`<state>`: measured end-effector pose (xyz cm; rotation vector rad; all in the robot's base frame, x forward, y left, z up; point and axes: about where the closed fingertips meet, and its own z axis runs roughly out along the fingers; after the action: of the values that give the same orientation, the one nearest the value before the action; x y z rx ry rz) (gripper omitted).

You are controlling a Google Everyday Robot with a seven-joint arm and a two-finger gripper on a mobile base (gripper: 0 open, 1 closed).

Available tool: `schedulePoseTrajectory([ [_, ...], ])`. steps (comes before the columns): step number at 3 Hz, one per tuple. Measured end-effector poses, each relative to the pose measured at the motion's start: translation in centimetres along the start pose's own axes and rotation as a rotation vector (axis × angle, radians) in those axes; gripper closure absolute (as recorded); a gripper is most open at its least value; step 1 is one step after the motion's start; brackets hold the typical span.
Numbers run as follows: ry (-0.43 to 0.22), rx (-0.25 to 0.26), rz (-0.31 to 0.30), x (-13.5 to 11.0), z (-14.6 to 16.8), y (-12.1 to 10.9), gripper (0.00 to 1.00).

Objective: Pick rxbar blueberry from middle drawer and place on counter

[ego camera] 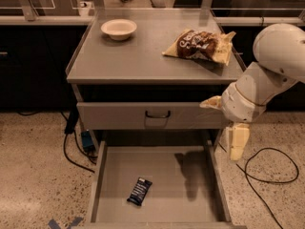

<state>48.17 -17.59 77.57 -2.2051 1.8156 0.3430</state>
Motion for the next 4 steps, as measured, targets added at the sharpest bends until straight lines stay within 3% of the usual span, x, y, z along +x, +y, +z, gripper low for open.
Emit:
schedulePoseTrajectory([
  [1, -0.009, -0.006, -0.007, 0.1, 0.7, 0.1, 0.00],
  [2, -0.027, -0.025, -0.049, 1.1, 6.4, 0.0, 0.00],
  [3, -0.025, 0.026, -0.050, 1.4, 13.3, -1.6, 0.00],
  [4, -0.025, 0.026, -0.050, 1.4, 13.3, -1.6, 0.00],
])
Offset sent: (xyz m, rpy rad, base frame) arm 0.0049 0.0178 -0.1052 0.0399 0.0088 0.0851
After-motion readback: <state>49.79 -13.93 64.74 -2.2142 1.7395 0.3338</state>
